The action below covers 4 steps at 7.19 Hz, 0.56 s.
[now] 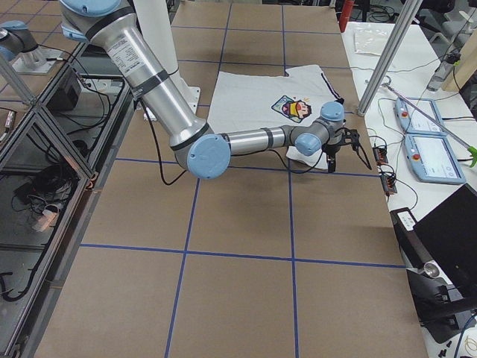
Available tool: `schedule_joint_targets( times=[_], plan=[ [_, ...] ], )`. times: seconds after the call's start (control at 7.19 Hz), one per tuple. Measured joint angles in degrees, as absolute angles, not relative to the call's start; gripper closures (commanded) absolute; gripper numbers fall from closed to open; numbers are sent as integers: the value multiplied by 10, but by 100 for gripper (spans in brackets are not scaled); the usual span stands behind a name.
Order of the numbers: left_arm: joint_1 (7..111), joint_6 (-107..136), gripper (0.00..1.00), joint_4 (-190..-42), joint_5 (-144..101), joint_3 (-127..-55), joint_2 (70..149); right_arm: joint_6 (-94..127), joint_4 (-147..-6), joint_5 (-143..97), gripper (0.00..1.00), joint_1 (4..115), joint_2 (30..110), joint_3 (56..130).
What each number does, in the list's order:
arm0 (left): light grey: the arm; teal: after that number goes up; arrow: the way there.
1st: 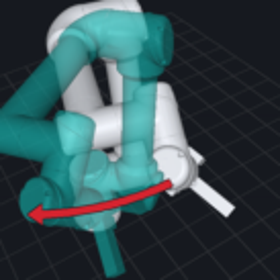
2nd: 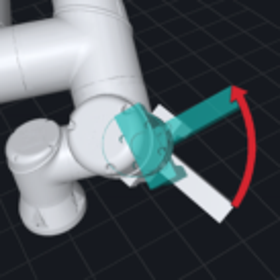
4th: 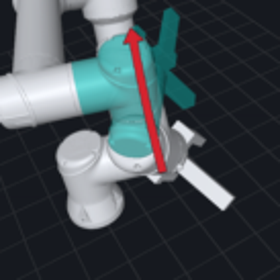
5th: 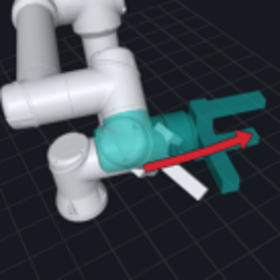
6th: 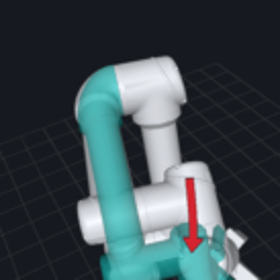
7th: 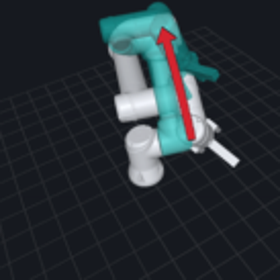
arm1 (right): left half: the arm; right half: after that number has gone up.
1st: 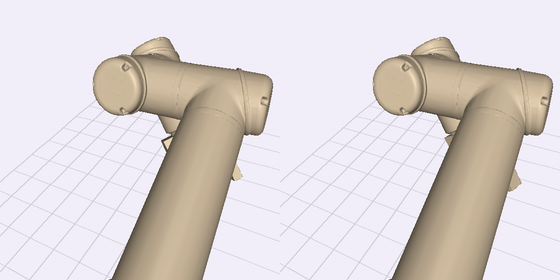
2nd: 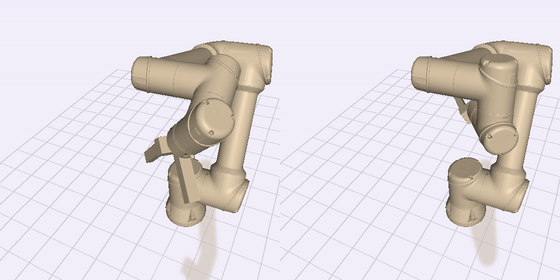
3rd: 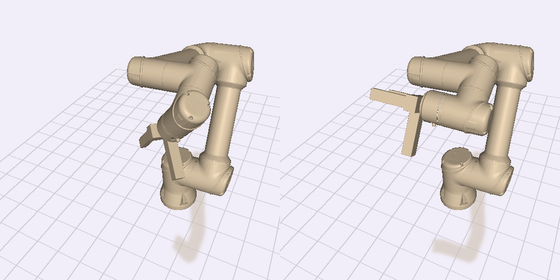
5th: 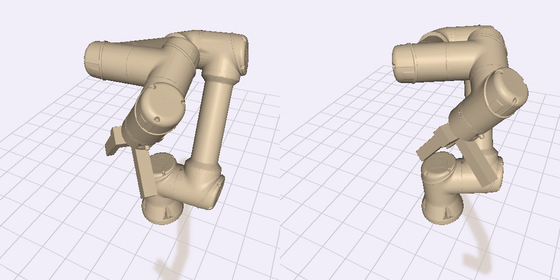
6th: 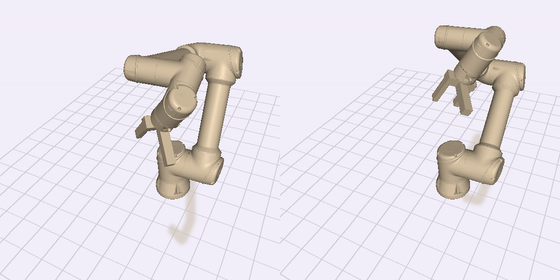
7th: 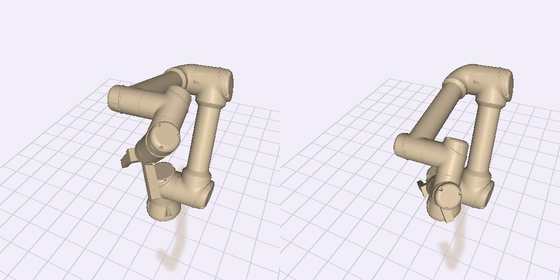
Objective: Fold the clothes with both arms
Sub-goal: 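Move the right gripper toward the shirt shoulder beside the black collar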
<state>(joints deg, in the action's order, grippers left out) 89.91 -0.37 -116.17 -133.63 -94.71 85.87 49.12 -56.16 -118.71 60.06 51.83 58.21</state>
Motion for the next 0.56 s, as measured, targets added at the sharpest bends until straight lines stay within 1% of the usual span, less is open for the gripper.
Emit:
schedule_joint_targets(
  times=[0.28,0.56],
  plan=[
    [899,-4,0,-1162,-1336,-947,859,515,-545,-1159,21,581,502,553],
    [899,-5,0,-1162,-1336,-947,859,520,-542,-1148,24,575,492,540]
  ],
)
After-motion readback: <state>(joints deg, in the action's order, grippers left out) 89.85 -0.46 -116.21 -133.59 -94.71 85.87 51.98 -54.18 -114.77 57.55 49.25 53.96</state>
